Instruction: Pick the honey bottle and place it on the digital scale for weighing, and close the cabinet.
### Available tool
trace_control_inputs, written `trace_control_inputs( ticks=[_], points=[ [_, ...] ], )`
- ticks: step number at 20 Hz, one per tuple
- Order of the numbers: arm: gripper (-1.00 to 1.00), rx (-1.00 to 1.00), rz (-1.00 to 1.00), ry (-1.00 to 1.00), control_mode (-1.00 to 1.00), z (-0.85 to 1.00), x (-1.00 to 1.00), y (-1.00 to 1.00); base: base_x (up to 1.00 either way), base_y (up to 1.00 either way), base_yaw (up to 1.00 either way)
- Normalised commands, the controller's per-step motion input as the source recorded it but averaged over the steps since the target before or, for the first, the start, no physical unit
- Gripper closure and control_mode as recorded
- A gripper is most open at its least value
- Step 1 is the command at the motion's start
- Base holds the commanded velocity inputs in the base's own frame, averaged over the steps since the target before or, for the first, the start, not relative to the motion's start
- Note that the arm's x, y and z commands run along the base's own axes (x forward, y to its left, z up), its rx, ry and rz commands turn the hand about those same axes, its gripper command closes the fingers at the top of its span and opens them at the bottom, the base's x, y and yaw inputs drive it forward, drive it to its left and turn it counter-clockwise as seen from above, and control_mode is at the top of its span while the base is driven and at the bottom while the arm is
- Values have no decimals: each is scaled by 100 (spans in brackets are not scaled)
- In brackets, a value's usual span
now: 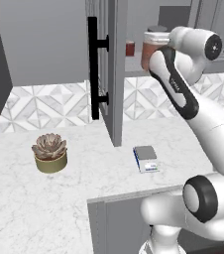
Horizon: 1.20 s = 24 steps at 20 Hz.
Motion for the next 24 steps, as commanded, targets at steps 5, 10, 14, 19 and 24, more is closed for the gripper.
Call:
trace_control_inputs(
  ticks=[5,10,14,19,24],
  points=[
    [100,0,32,1,-100,-2,-68,-10,0,0,0],
    [100,-1,29,3,-100,-8,-54,-9,0,0,0],
    [100,-1,17,1,-100,-34,-39,-21,0,0,0],
    [100,-2,12,4,-100,-58,-4,-10,0,0,0],
    [100,0,15,2,-100,-70,0,-13,0,0,0]
  ],
)
